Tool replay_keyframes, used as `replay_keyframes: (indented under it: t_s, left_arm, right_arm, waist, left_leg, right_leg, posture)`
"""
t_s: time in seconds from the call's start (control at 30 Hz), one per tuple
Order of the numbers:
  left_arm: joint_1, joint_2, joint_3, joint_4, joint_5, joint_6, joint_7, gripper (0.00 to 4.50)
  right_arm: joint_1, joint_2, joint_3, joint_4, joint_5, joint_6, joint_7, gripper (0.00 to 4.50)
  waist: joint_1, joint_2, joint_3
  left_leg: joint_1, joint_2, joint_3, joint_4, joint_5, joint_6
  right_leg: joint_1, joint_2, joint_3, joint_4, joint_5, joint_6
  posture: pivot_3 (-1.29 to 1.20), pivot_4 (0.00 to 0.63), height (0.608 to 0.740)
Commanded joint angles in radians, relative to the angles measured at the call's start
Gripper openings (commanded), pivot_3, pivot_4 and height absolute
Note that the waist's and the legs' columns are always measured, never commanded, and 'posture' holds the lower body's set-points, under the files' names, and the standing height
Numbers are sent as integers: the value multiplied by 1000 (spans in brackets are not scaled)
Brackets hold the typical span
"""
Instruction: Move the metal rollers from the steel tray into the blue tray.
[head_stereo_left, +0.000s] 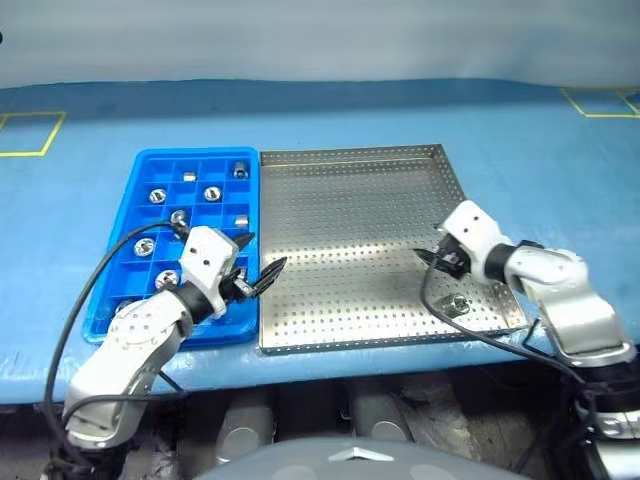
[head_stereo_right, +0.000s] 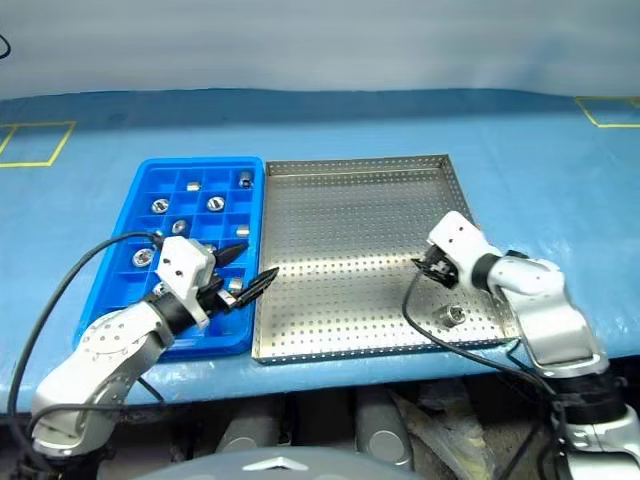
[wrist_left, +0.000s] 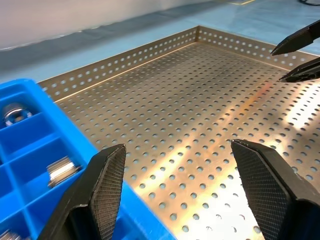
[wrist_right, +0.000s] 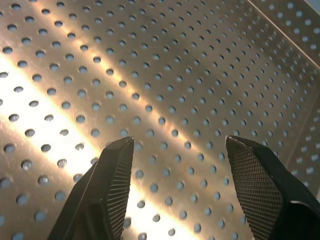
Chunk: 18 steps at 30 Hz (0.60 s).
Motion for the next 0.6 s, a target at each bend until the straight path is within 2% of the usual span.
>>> replay_keyframes:
  t_s: [0.03, 0.27, 0.6]
  left_arm:
    - [-23, 8, -15, 17, 9, -33, -26, 3683]
    - [-24, 12, -19, 33, 10, -44, -41, 3683]
    - [-6, 18, -6, 25, 9, -44, -37, 3683]
  right_arm:
    - [69, -52, -79, -67, 38, 33, 35, 3087]
    - [170, -78, -109, -104, 83, 67, 60, 3087]
    - [191, -54, -132, -127, 142, 83, 33, 3087]
  waist:
    - [-10, 0, 0]
    - [-35, 0, 0]
    - [-36, -1, 0]
  left_leg:
    - [0, 0, 0, 0, 0, 0]
    - [0, 1, 2, 3, 0, 0]
    - [1, 0, 5, 7, -1, 2]
  right_leg:
    - [0, 0, 0, 0, 0, 0]
    - [0, 1, 3, 1, -2, 7]
    - [1, 1, 8, 1, -2, 7]
  posture:
    - [-214, 150, 740]
    - [-226, 150, 740]
    - [-212, 150, 740]
